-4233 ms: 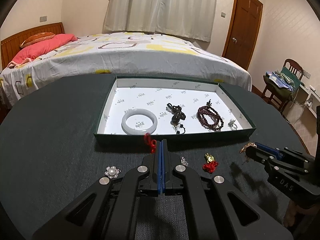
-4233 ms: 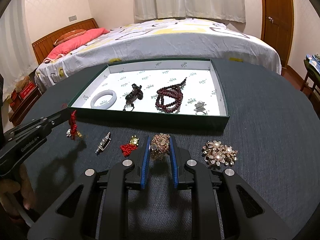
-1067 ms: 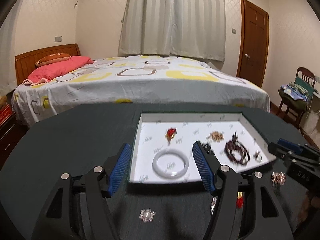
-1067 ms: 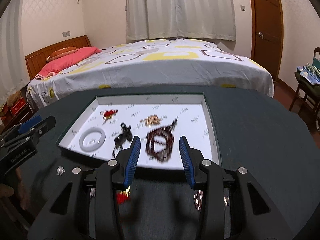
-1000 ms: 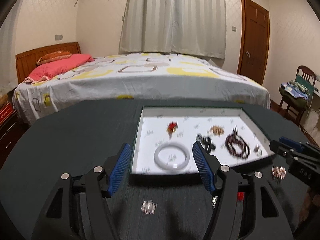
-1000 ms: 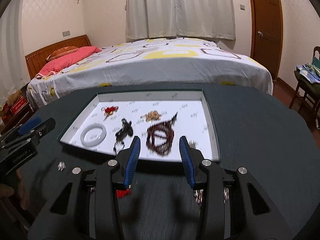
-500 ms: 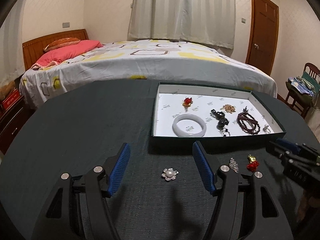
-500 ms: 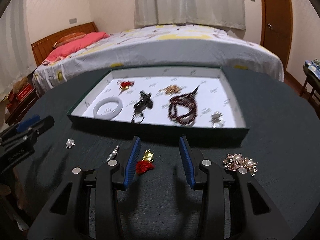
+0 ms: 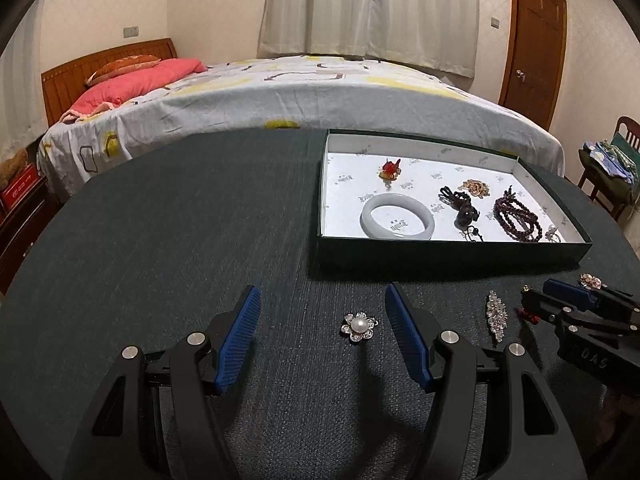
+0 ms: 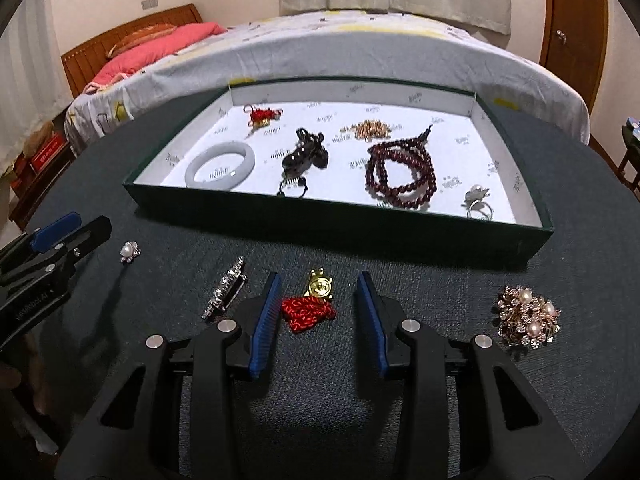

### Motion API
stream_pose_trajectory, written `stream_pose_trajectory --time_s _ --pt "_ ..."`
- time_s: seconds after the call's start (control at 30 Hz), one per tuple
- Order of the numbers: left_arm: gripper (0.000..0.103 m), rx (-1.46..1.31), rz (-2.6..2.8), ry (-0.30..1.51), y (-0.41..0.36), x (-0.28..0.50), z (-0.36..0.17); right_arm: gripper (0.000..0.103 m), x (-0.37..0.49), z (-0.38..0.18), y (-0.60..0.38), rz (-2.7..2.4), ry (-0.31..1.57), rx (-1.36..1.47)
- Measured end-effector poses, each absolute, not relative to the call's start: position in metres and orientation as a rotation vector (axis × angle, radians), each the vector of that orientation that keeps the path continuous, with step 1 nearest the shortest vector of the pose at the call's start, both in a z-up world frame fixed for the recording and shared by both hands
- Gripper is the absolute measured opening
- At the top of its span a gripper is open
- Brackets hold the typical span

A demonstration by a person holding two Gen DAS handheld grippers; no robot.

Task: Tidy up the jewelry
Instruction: 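Close the right tool on the red coral bead charm, then close the left tool on the silver pearl flower brooch while the right tool holds the coral charm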

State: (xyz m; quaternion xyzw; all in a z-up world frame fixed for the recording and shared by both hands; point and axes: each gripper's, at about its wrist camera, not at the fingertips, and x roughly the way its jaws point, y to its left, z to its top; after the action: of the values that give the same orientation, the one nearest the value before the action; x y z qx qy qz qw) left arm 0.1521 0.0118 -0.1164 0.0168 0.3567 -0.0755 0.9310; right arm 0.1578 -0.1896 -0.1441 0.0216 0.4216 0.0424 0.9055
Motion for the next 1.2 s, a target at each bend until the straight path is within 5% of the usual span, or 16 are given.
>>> stream_pose_trajectory --time_s 0.3,0.67,0.97,1.2 --pt "0.063 0.026 -0.158 0.749 0.01 0.153 -0.12 0.016 0.156 -0.145 -0.187 0.096 0.88 0.013" --pt "0.062 0.04 -0.178 0.823 0.001 0.16 -0.129 0.014 0.151 -0.137 -0.202 0.084 0.852 0.042" --pt "0.045 0.052 -0.2 0.882 -0.003 0.166 -0.139 0.013 0.148 -0.134 -0.208 0.089 0.841 0.056" --pt "0.021 0.08 -0.22 0.876 -0.007 0.164 -0.138 0.013 0.147 -0.132 -0.208 0.09 0.835 0.057"
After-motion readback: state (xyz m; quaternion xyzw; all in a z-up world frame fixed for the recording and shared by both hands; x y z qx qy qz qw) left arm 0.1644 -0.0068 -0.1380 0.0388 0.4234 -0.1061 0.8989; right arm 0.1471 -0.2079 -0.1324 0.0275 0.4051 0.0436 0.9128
